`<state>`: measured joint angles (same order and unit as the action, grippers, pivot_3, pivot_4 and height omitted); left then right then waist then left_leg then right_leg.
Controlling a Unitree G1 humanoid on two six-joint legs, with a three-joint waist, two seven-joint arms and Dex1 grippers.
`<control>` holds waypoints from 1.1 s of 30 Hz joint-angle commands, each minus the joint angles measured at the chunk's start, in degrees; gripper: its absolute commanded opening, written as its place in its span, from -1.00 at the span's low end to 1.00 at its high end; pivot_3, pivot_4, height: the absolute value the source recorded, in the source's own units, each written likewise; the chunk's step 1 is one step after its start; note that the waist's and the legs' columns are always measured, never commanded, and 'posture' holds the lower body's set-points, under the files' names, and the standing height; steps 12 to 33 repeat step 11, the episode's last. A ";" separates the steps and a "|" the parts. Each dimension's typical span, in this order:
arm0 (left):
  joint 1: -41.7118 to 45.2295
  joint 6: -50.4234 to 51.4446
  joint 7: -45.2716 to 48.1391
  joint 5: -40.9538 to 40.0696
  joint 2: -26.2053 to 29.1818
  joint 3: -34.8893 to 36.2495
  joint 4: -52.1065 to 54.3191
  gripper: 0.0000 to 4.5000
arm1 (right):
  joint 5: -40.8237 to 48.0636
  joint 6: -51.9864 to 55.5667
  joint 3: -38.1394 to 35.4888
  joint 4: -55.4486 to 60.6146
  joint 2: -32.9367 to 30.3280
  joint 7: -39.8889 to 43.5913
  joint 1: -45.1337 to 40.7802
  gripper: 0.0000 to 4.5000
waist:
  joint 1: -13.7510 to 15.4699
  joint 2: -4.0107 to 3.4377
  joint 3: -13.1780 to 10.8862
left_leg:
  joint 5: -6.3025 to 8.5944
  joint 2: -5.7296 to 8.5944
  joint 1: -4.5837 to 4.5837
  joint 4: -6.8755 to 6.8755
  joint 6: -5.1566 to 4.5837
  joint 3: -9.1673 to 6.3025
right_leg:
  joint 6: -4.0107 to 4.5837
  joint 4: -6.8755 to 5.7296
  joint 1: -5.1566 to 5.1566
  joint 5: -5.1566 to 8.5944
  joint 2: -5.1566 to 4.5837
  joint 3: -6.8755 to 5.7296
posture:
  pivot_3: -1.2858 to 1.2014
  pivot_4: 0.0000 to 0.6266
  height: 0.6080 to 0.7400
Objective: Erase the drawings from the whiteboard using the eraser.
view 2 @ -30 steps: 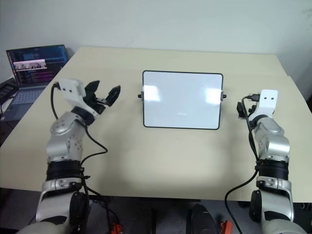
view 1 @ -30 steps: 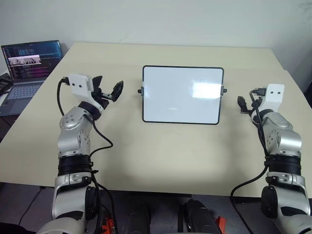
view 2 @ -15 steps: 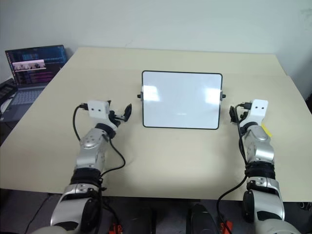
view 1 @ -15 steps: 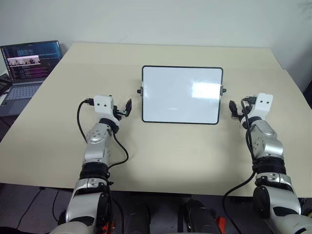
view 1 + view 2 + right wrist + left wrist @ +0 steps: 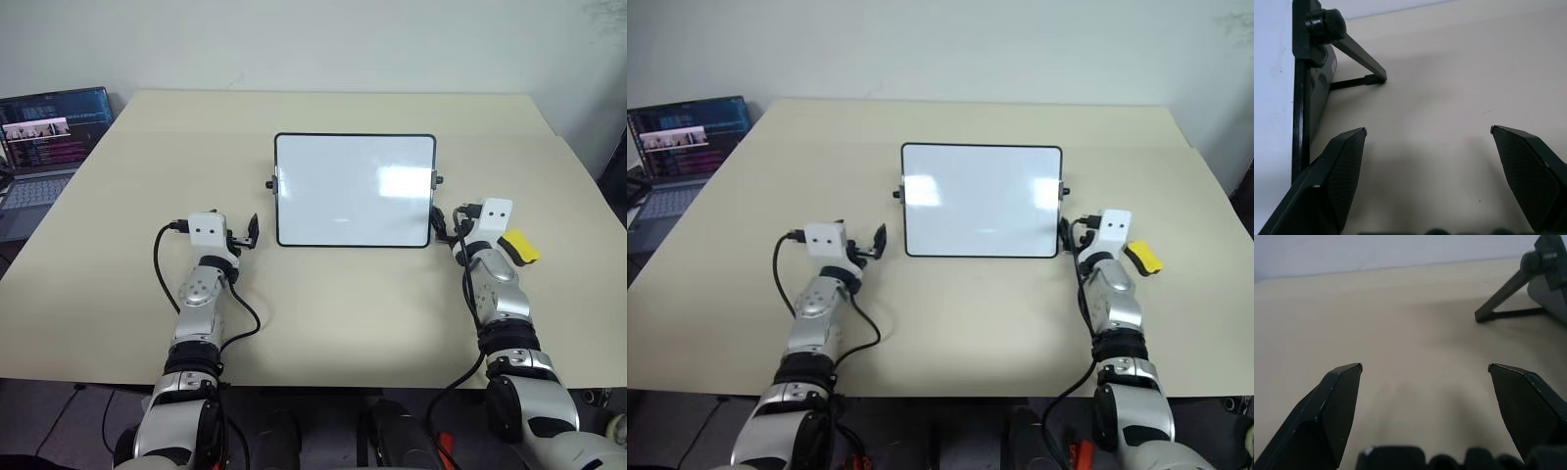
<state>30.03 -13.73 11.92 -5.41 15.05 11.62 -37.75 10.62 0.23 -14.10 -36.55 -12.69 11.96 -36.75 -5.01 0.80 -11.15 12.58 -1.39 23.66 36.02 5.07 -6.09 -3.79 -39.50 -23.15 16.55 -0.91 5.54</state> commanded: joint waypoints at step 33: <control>5.75 0.36 1.38 -2.87 3.39 1.94 1.24 1.00 | -3.19 -4.30 2.22 1.78 1.34 -5.88 -0.84 0.99 | -0.15 -0.01 0.01 | -0.05 0.00 -0.07 -0.01 0.01 0.00 | 0.00 -0.11 0.00 0.00 0.01 0.02 | 0.03 -0.52 1.00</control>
